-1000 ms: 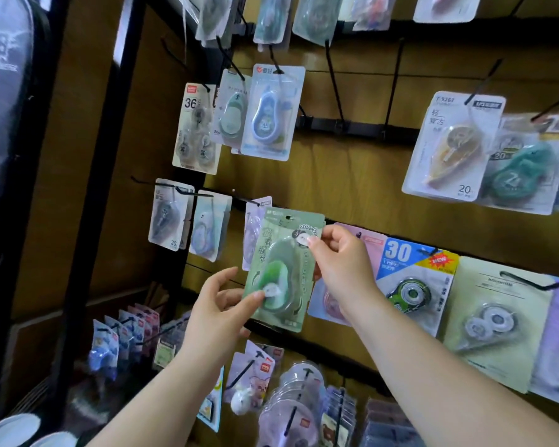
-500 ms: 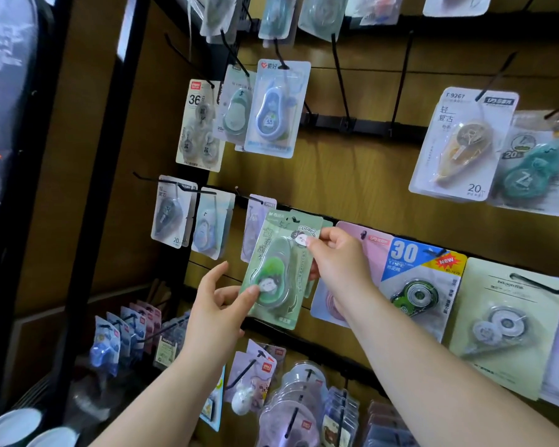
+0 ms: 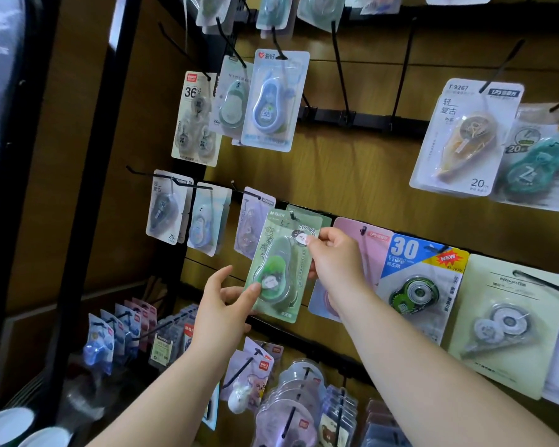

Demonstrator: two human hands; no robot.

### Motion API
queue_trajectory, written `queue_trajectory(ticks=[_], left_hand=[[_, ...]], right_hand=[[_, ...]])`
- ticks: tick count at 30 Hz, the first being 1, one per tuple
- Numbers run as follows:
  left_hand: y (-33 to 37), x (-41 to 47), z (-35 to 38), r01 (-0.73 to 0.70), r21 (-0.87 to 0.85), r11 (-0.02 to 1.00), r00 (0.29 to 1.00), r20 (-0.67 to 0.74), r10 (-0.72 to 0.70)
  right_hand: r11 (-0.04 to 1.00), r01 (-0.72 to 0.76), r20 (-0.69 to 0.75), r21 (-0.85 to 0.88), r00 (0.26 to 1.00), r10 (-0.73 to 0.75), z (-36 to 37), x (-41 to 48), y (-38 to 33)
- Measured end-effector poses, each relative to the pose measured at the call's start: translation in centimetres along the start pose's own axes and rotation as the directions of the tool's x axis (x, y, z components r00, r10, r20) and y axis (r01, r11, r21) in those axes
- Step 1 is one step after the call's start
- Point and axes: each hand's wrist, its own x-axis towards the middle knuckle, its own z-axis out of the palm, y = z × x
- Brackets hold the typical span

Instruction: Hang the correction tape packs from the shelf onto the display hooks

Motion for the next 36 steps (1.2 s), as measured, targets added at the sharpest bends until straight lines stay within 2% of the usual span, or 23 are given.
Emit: queue_trajectory(ticks=[5, 8, 11, 18, 21, 25, 31, 36], left_hand=[[-0.9, 1.9, 1.8, 0.04, -0.013, 0.999, 0.999, -0.014, -0.04], [-1.8, 3.2, 3.0, 0.065, -0.003, 0.998, 0.998, -0.022, -0.065], [-2.6, 4.5, 4.1, 0.119, -0.029, 0.992, 0.992, -0.027, -0.12], [-4.0, 6.0, 5.2, 0.13, -0.047, 0.99, 0.991, -0.032, -0.132], [-4.7, 5.2, 4.9, 0.145, -0.014, 0.989, 0.989, -0.011, -0.145], [-5.9, 1.8, 2.5, 0.164, 0.116, 0.98, 0.983, 0.058, -0.172], [-8.3, -6.0, -4.1, 0.271, 0.167, 0.948, 0.939, 0.172, -0.299], [-10.4, -12.1, -8.6, 0.316, 0.42, 0.85, 0.877, 0.213, -0.431]], right_hand=[[1.0, 0.001, -0.132, -0.027, 0.991, -0.005, 0.6, 1.0, 0.8], [0.995, 0.002, -0.179, -0.101, 0.984, -0.02, 0.7, 1.9, 1.5], [0.984, 0.0, -0.216, -0.177, 0.976, -0.038, 0.8, 2.9, 2.2], [0.964, -0.008, -0.248, -0.266, 0.967, -0.061, 0.8, 4.2, 3.6], [0.963, -0.019, -0.205, -0.271, 0.978, -0.038, 1.1, 3.0, 4.1], [0.949, -0.019, -0.112, -0.313, 0.994, -0.017, 1.6, -0.2, 4.1], [0.988, -0.011, -0.093, -0.152, 0.996, -0.003, 1.5, -6.7, 4.9], [0.966, -0.103, 0.15, -0.239, 0.978, 0.142, 1.8, -14.5, 9.0]])
